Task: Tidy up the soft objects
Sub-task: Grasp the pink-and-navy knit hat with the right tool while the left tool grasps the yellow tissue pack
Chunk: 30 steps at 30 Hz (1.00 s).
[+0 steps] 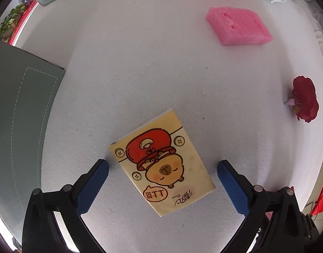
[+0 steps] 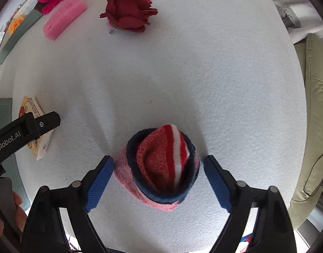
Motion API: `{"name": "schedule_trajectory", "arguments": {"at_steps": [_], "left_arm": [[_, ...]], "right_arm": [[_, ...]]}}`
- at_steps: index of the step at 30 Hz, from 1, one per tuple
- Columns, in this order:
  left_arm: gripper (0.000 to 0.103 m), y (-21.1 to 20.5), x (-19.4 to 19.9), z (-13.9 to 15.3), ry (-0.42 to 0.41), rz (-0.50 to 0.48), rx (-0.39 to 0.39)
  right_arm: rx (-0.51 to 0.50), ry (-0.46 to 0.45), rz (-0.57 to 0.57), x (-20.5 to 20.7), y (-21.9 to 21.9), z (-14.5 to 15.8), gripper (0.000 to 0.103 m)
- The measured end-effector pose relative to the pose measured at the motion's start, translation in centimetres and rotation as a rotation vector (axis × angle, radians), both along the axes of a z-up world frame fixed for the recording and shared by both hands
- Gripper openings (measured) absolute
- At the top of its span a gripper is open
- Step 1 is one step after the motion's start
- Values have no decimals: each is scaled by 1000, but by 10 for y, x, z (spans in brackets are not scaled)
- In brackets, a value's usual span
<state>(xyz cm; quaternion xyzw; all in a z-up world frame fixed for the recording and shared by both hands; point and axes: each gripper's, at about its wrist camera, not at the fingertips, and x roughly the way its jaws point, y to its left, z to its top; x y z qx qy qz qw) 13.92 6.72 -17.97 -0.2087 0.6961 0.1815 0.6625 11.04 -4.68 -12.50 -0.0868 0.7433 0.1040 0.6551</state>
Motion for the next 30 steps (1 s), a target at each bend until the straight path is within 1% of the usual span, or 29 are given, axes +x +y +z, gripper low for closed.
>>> {"name": "schedule_trajectory", "arguments": {"at_steps": [1,2,3,6,7,8,9,10,11,12,13,14,15,18,20,24,26,27,28,29,30], "left_arm": [[103,-14,-4,8,-3,2,3],[103,-19,-5,9,-3,2,3],[103,-19,-7,10,-2,3,3],[103,-23,-16,13,0,5,2],[103,-30,-25,20,2,8,1],[103,-33,-17,12,4,11,0],[103,-31,-18,13,6,17,-1],[103,-29,-13,5,8,23,-2],[103,-28,-12,5,10,28,-3],[103,-26,-11,2,12,31,-4],[103,-24,-10,0,13,31,-5],[103,-23,-8,0,14,31,-5],[103,-22,-8,-2,15,30,-6],[103,-20,-5,-6,23,29,-12],[103,-21,-3,-14,34,29,-18],[103,-17,1,-15,57,22,-32],[101,-17,2,-17,60,7,-38],[99,-16,2,-16,58,-1,-38],[93,-16,1,-12,51,-9,-35],[86,-15,2,-7,46,-18,-32],[82,-15,2,-6,40,-30,-31]], "right_arm": [[-11,14,16,0,6,-6,103],[-41,6,38,-2,10,-7,103],[-45,-1,44,-4,12,-8,103],[-41,-11,25,-13,25,-9,103],[-41,-12,22,-14,26,-9,103],[-41,-12,20,-15,27,-9,103],[-43,-8,23,-16,29,-9,103],[-44,0,23,-16,11,-7,103],[-47,10,22,-16,13,-8,103],[-50,20,25,-2,2,-5,103],[-51,30,26,0,-19,-10,103],[-53,39,28,6,-18,-13,103],[-55,45,30,23,-29,-8,103],[-56,47,29,28,-27,-9,103],[-56,48,31,30,-27,-10,103],[-64,75,30,35,-24,-12,103],[-65,75,29,38,-24,-12,99],[-63,66,30,39,-24,-9,93],[-59,53,36,40,-24,-5,84],[-56,39,45,40,-22,-2,79],[-56,30,56,40,-21,1,71]]}}
